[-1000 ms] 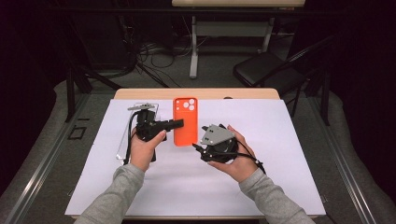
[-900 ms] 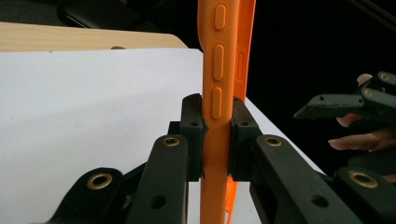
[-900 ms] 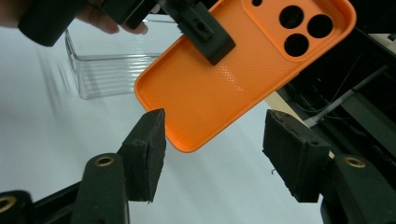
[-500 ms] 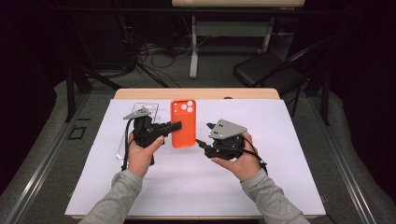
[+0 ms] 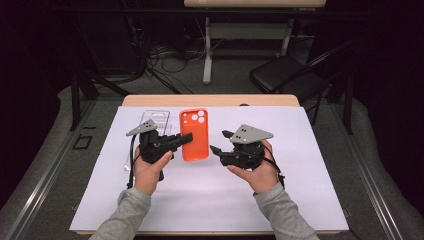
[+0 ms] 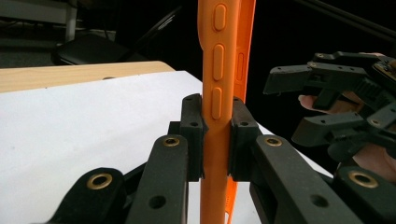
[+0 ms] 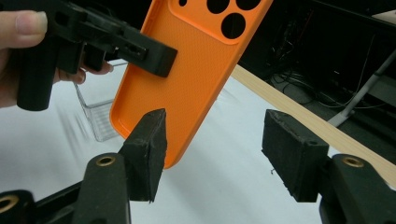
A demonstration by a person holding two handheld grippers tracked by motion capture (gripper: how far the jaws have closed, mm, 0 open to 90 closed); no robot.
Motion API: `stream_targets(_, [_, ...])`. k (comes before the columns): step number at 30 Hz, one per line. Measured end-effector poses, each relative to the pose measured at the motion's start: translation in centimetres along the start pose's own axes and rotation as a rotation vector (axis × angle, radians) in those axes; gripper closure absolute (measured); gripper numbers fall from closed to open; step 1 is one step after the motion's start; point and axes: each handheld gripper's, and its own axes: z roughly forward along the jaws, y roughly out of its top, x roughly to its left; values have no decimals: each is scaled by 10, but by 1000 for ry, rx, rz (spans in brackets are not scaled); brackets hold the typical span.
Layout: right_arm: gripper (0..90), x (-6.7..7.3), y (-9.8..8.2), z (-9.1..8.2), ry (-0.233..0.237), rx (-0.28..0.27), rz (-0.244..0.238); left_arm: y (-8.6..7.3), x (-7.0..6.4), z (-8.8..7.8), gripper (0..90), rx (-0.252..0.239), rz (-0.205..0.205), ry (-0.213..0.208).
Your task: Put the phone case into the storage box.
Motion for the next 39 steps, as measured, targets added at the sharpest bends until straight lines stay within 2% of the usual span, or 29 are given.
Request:
stream_targets(2, [399, -1, -1, 0, 7, -7, 23, -1, -2, -1, 803, -5, 2, -4])
stream_targets(6, [396, -4, -4, -3, 35, -54, 107, -2, -4, -3, 803, -8, 5, -16])
stream_targets(11, [384, -6, -7, -6, 45, -76, 142, -5, -6, -5, 803, -9, 10, -31])
stream_targets(16, [382, -9, -11, -9, 104, -97, 196, -8, -7, -4, 802, -10, -14, -60])
stream_targets(20, [375, -10, -12, -10, 155, -110, 244, -11, -8, -3, 803, 1, -15, -79])
stream_targets(25, [375, -11, -13, -10, 176, -117, 259, -13, -10, -2, 803, 1, -23, -98])
stream_targets(32, [373, -10, -14, -10, 179, -109, 254, -15, -12, -2, 803, 3, -25, -112])
stream_targets(39, [370, -10, -15, -9, 198, -108, 282, -18, -14, 1, 803, 15, -28, -129])
